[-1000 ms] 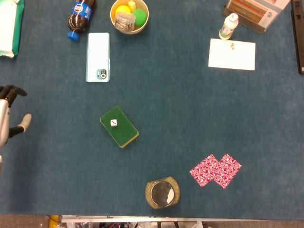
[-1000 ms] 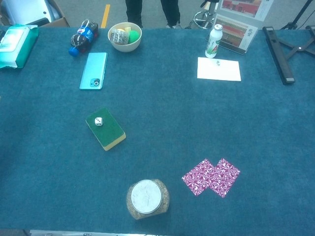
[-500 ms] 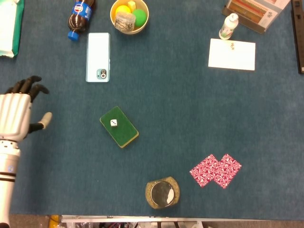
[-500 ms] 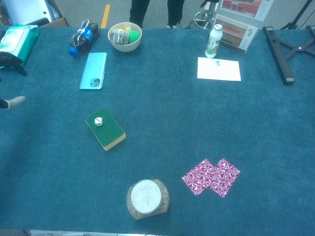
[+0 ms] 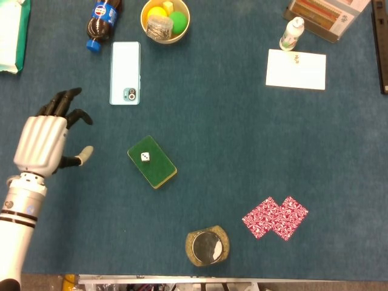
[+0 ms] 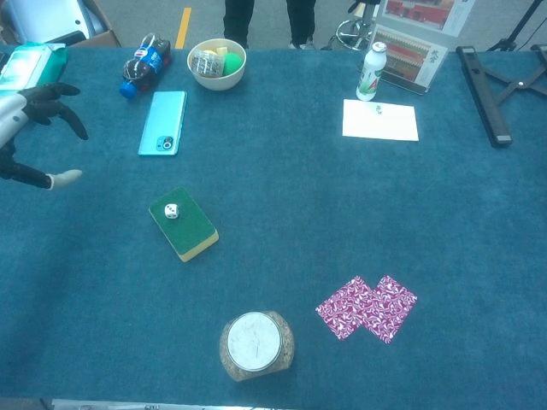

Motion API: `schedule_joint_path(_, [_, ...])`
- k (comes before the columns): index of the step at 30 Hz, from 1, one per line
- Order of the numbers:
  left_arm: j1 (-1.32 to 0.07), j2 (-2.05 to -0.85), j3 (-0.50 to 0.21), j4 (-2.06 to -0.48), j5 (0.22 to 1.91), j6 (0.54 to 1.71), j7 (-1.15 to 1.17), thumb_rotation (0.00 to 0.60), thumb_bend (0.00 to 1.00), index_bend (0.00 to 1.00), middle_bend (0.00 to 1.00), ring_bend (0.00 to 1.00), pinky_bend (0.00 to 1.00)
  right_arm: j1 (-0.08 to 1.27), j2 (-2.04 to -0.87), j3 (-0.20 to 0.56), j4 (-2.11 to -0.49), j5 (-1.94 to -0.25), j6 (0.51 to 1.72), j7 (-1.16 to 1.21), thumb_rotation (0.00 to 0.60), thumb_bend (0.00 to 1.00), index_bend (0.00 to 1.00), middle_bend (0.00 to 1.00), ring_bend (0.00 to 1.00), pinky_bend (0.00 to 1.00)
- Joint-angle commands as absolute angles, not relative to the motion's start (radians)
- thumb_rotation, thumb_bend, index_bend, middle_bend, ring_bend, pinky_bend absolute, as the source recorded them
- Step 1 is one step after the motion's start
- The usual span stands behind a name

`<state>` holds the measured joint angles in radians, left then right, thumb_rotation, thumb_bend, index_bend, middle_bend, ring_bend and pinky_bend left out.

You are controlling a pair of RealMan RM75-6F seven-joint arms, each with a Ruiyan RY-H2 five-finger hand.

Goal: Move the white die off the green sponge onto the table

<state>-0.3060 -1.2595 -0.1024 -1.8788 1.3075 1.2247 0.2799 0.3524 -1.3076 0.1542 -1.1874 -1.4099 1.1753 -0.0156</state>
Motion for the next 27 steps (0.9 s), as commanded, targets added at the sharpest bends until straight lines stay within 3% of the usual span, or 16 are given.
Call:
schedule_joint_path(1, [-0.309, -1.268, -0.095, -1.884, 1.317, 1.227, 0.283, 0.6, 0.23, 0.4, 0.09, 0.08, 0.23, 0.365, -1.324, 0.162, -1.165, -1.4, 1.17, -0.011, 0.6, 0.18, 0.54, 0.38, 0.37, 0.35])
schedule_joint_path(27, [-0.357, -1.424, -0.027, -1.781, 1.329, 1.139, 0.262, 0.6, 0.23, 0.4, 0.08, 0.08, 0.23, 0.434, -1.402, 0.166, -1.068, -1.393, 1.128, 0.08, 0.6, 0.18, 0.54, 0.38, 0.37, 0.35])
